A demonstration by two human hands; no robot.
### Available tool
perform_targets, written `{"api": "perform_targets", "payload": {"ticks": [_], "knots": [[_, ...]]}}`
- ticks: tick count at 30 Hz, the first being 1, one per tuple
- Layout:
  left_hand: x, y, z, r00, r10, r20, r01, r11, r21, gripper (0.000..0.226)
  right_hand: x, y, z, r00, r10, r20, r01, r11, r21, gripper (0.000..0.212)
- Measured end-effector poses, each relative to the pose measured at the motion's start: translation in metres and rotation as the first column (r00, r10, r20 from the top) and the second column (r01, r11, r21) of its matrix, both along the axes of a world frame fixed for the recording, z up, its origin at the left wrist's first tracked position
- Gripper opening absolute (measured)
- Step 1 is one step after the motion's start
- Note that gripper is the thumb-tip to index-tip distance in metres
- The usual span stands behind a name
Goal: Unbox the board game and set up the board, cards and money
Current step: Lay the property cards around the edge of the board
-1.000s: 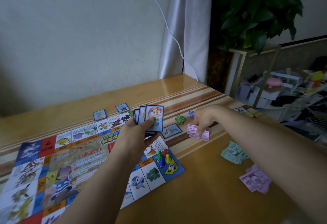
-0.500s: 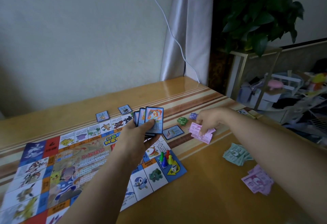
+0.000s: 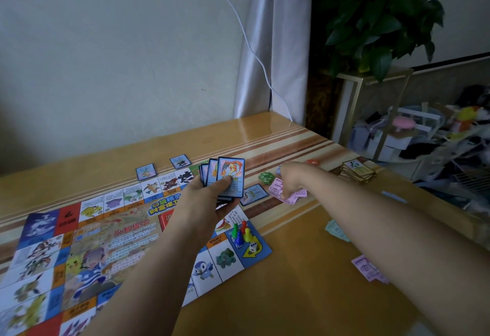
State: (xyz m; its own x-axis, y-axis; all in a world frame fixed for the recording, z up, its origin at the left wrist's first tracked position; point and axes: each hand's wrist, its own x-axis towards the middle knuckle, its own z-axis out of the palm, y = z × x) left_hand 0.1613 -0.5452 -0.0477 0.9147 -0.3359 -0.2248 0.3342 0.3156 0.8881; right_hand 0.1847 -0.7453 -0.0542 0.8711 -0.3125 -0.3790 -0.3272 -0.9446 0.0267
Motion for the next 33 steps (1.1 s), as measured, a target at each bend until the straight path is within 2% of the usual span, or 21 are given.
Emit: {"api": "perform_targets", "payload": {"ticks": [2,7,9,10,12,14,16,18,21,22,25,29,33], "knots": [[-0.002,0.001,0.0,1.0,0.0,0.002,0.0,1.0,0.009,0.008,0.001,0.002,0.005,0.998,0.02,-0.058,-0.02,1.0,0.016,0.02],[-0.003,0.004,0.002,1.0,0.007,-0.008,-0.007,1.0,0.017,0.008,-0.003,0.002,0.007,0.996,0.037,-0.078,-0.034,0.999,0.039,0.025],[-0.005,0.004,0.003,1.0,0.011,-0.007,-0.011,1.0,0.017,0.008,-0.007,0.002,0.002,0.998,0.033,-0.06,-0.029,0.998,0.061,0.02],[-0.006,0.004,0.004,1.0,0.011,-0.003,-0.011,1.0,0.018,0.008,-0.009,-0.002,-0.001,0.999,0.03,-0.026,-0.027,0.995,0.094,0.006],[-0.01,0.003,0.006,1.0,0.004,0.008,-0.005,1.0,0.019,0.008,-0.017,-0.008,0.0,0.999,0.018,0.039,-0.025,0.985,0.168,0.017],[-0.014,0.0,0.007,1.0,-0.002,0.023,0.002,1.0,0.016,0.008,-0.033,-0.016,0.011,0.992,0.042,0.122,-0.068,0.974,0.218,0.001],[-0.02,-0.006,0.01,0.999,-0.003,0.032,0.002,1.0,0.014,0.008,-0.054,-0.025,0.029,0.985,0.078,0.151,-0.113,0.965,0.238,0.024],[-0.029,-0.014,0.012,0.999,-0.02,0.045,0.019,1.0,0.019,0.008,-0.076,-0.032,0.045,0.985,0.122,0.124,-0.148,0.962,0.23,0.028],[-0.044,-0.027,0.014,0.995,-0.068,0.073,0.066,0.998,0.025,0.008,-0.108,-0.038,0.055,0.981,0.194,0.02,-0.194,0.968,0.162,0.01],[-0.049,-0.031,0.014,0.994,-0.08,0.077,0.078,0.997,0.029,0.008,-0.117,-0.037,0.055,0.977,0.212,-0.014,-0.207,0.968,0.143,0.011],[-0.064,-0.038,0.011,0.991,-0.109,0.08,0.106,0.993,0.043,0.008,-0.143,-0.035,0.052,0.967,0.232,-0.109,-0.219,0.969,0.118,0.025],[-0.078,-0.041,0.01,0.987,-0.13,0.096,0.124,0.991,0.058,0.008,-0.163,-0.032,0.044,0.947,0.236,-0.217,-0.222,0.971,0.087,0.028],[-0.085,-0.04,0.012,0.987,-0.129,0.099,0.125,0.991,0.049,0.007,-0.167,-0.031,0.031,0.954,0.221,-0.203,-0.218,0.975,0.034,0.034]]}}
